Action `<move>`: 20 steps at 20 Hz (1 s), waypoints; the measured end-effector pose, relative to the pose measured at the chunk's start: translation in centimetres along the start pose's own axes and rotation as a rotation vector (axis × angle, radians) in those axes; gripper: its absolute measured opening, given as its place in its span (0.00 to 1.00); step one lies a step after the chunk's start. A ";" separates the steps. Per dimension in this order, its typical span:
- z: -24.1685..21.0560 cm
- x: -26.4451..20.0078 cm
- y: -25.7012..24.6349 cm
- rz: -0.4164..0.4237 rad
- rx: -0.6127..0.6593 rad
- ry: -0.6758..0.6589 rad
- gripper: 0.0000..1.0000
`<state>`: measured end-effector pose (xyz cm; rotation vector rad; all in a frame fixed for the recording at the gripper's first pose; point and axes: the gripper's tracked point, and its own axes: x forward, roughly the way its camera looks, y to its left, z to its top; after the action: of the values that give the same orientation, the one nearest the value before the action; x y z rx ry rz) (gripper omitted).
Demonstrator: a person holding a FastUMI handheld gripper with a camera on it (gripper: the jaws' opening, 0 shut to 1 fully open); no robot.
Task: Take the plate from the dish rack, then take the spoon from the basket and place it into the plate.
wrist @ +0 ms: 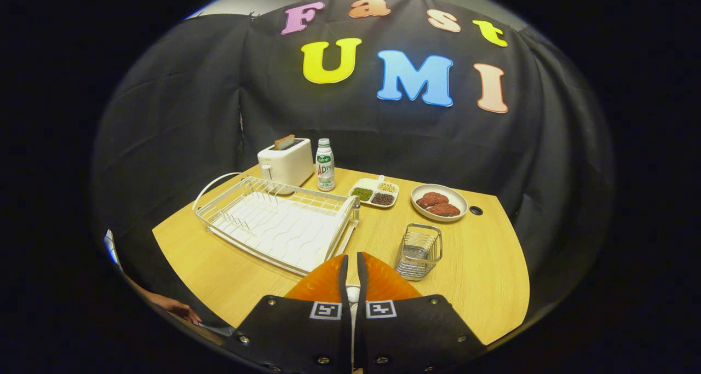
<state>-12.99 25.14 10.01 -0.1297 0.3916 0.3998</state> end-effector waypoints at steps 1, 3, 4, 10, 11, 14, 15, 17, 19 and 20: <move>-0.1 0.3 0.2 0.007 -0.005 0.004 0.02; -0.4 1.1 0.8 0.022 -0.011 0.014 0.02; -0.5 1.3 1.1 0.030 -0.014 0.020 0.02; -0.8 2.7 2.9 0.073 -0.052 0.026 0.04; -1.0 3.0 3.1 0.078 -0.066 0.029 0.06; -1.3 3.0 2.5 0.056 -0.092 0.026 0.15; -1.1 2.9 2.2 0.052 -0.089 0.020 0.15; -0.4 2.4 1.6 0.038 -0.080 0.001 0.23; 1.0 1.8 0.1 0.004 -0.072 -0.035 0.23; 2.0 1.1 -0.9 -0.022 -0.067 -0.061 0.23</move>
<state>-10.98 25.11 11.41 -0.1864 0.3167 0.3940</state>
